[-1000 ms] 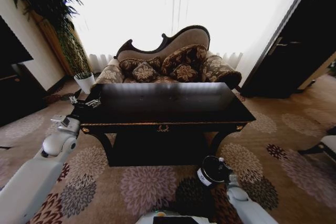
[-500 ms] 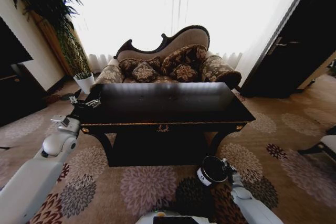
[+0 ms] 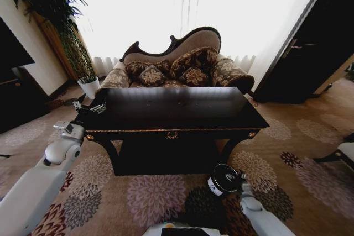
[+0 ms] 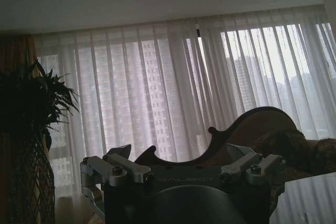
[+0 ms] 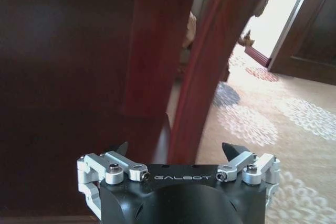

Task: Move to the front of the table and place the trash on the table into the trash bin.

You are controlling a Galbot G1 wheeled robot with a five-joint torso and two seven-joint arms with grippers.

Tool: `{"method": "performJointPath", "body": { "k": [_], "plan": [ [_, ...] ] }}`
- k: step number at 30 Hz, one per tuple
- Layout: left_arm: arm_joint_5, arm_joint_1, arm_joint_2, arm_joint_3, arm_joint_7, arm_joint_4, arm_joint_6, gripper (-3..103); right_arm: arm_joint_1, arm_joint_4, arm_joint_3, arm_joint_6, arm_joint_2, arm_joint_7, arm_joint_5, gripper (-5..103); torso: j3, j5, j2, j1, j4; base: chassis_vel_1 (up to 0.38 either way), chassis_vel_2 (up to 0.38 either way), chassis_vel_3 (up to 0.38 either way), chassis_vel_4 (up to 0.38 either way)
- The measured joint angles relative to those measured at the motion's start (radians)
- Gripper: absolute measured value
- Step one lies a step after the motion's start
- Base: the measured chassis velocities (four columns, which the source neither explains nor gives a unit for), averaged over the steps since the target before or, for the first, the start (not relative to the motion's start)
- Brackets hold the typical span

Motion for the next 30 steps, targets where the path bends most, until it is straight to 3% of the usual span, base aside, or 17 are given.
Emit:
{"method": "performJointPath", "body": {
  "k": [4, 9, 18, 25, 30],
  "plan": [
    [0.0, 0.0, 0.0, 0.0, 0.0, 0.0, 0.0, 100, -0.099, 0.148, 0.057, -0.005, 0.024, 0.003, -0.002, 100, 0.0, 0.0002, 0.0, 0.0, -0.0003, 0.0, 0.0, 0.0, 0.0],
    [0.0, 0.0, 0.0, 0.0, 0.0, 0.0, 0.0, 100, -0.275, 0.464, 0.158, -0.057, 0.101, 0.041, 0.014, 100, 0.0, -0.0002, 0.0, 0.0, -0.0001, 0.0, 0.0, 0.0, 0.0],
    [0.0, 0.0, 0.0, 0.0, 0.0, 0.0, 0.0, 100, -0.491, 0.847, 0.265, -0.066, 0.175, 0.048, 0.02, 100, 0.0, -0.0001, 0.0, 0.0, -0.0004, 0.0, 0.0, 0.0, 0.0],
    [0.0, 0.0, 0.0, 0.0, 0.0, 0.0, 0.0, 100, -0.576, 1.024, 0.357, -0.073, 0.189, 0.054, 0.042, 100, 0.0, -0.0001, 0.0, 0.0, -0.0004, 0.0, 0.0, 0.0, 0.0],
    [0.0, 0.0, 0.0, 0.0, 0.0, 0.0, 0.0, 100, -0.589, 1.155, 0.423, -0.105, 0.157, 0.054, 0.122, 100, 0.0, 0.0, 0.0, 0.0, -0.0004, 0.0, 0.0, 0.0, 0.0]
  ]
}}
